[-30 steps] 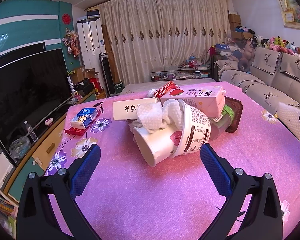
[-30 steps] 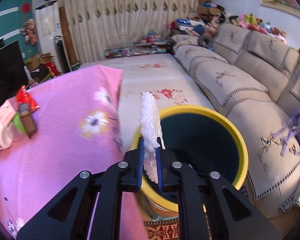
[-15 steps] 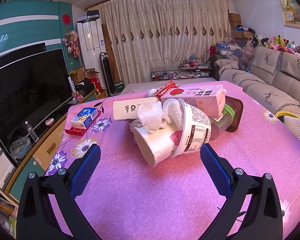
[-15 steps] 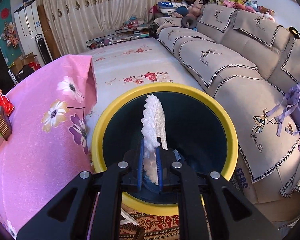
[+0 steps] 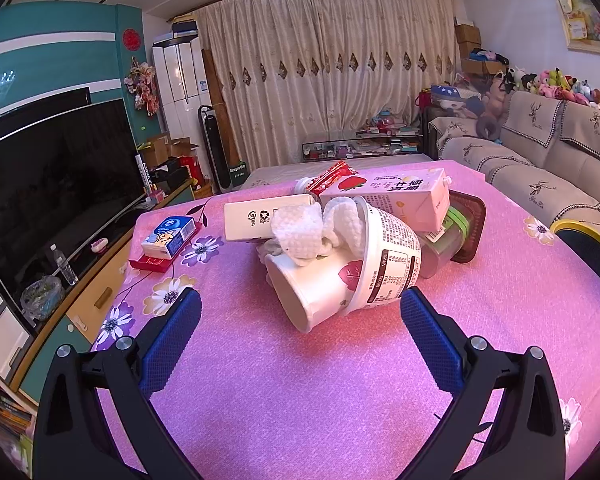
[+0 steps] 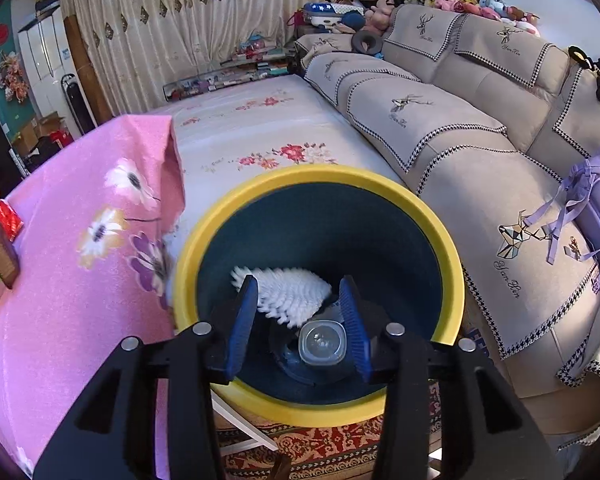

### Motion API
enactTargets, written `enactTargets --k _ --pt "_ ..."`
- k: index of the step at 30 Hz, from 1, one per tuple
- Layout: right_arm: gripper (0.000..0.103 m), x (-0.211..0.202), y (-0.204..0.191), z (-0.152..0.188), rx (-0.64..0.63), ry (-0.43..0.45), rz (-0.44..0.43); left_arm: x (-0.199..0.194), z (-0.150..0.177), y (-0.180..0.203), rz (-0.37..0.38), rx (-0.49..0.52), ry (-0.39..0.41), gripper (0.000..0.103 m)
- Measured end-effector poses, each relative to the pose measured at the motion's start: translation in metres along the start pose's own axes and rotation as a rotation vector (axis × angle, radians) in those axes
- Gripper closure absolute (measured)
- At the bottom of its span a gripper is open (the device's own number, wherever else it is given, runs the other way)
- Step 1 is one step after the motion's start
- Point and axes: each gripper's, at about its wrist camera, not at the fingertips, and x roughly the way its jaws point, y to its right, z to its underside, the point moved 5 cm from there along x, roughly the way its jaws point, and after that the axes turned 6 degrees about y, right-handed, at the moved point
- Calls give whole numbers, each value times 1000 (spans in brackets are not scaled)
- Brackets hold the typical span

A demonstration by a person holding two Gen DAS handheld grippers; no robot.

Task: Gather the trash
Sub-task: 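Carry the foam net with the right gripper into the yellow bin and release, then grasp the white tissue on the yogurt cups with the left gripper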

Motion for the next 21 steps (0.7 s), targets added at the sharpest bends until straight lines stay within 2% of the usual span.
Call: enactTargets --k 7,11,17,21 --pt "54 -50 -56 -12 -50 117 -157 1 0 -1 2 -4 -8 5" --pt "54 -62 -98 -5 -115 134 -245 1 -1 -5 -5 -18 -9 5" --pt "54 -56 -127 9 -172 108 -278 5 1 1 29 7 -55 6" --pt "54 -51 -130 16 -179 96 -271 10 -7 1 50 31 -69 18"
